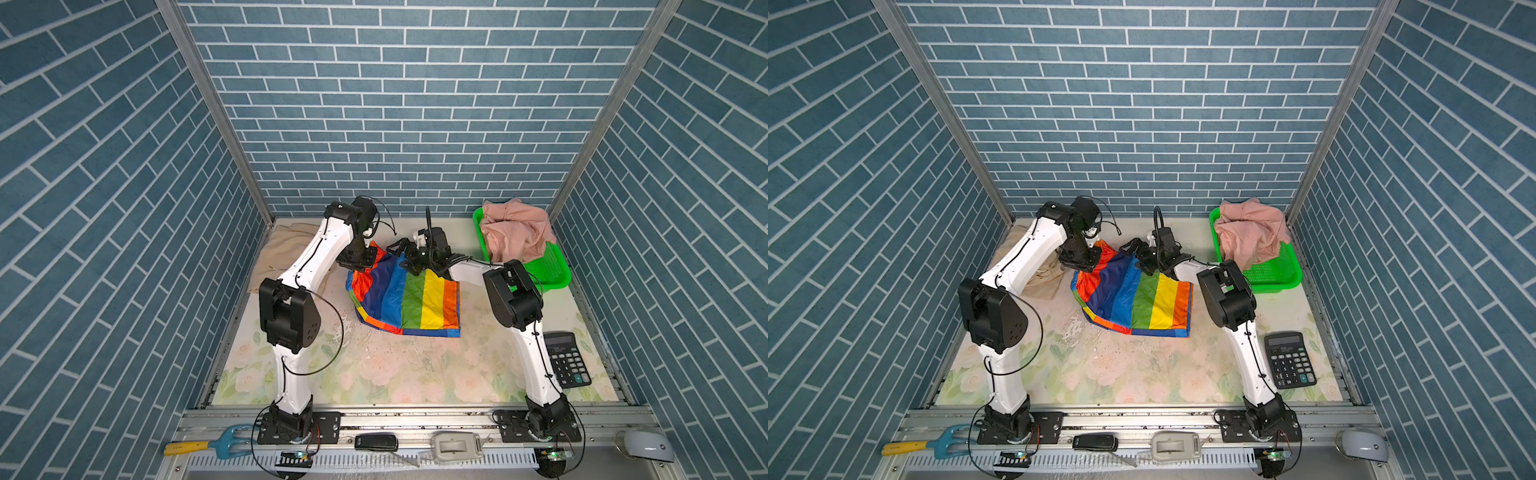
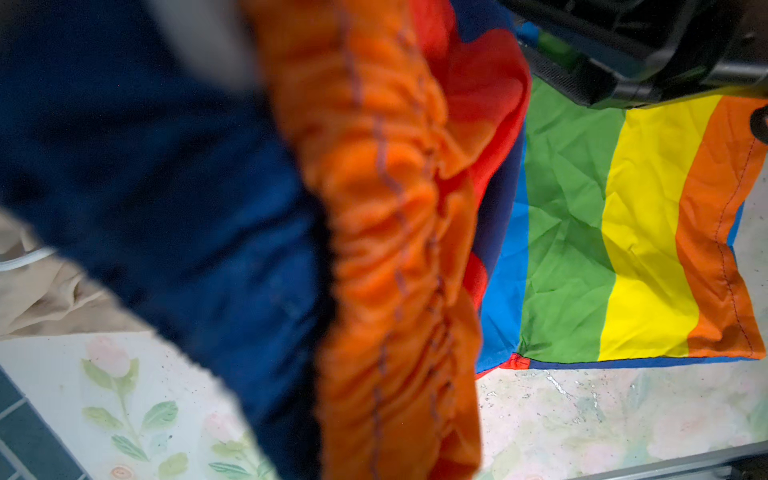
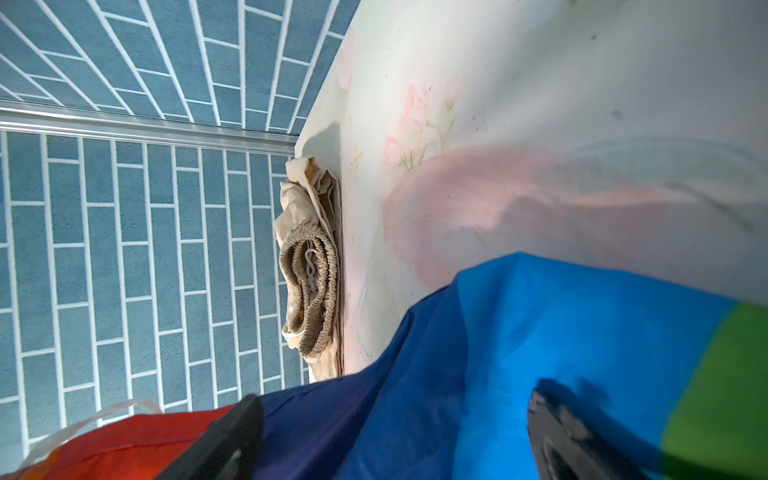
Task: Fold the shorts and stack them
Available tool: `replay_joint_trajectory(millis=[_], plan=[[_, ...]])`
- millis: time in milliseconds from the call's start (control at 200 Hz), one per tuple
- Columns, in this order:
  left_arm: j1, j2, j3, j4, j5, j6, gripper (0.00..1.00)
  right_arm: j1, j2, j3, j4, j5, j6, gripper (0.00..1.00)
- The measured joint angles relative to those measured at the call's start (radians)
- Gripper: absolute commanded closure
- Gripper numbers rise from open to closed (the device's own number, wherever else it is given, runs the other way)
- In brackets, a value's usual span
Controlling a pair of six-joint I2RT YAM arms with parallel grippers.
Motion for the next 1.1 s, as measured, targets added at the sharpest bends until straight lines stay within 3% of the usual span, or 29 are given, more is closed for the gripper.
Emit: replay_joint_trajectory(millis=[230,400,570,765,970,1100], plan=[[-0.003,0.038,0.028,-0.014,-0.017,0.0,1.0,0.009,-0.293,-0.352,0.028,-0.008,-0.025,0.01],[-0.003,0.056,0.078,-0.026,-0.018,0.0,1.0,0.094,-0.452,-0.547,0.154,-0.008,-0.026,0.01],[-0.003,0.056,0.107,-0.037,-0.019,0.0,1.0,0.192,-0.447,-0.675,0.281,0.01,0.005,0.01],[-0.003,0.056,0.111,-0.04,-0.019,0.0,1.0,0.21,-0.373,-0.704,0.363,0.023,0.048,0.01],[-0.003,0.056,0.097,-0.036,-0.018,0.0,1.0,0.208,-0.367,-0.704,0.36,0.022,0.054,0.01],[-0.003,0.056,0.095,-0.037,-0.018,0.0,1.0,0.181,-0.447,-0.715,0.272,0.018,0.022,0.01]])
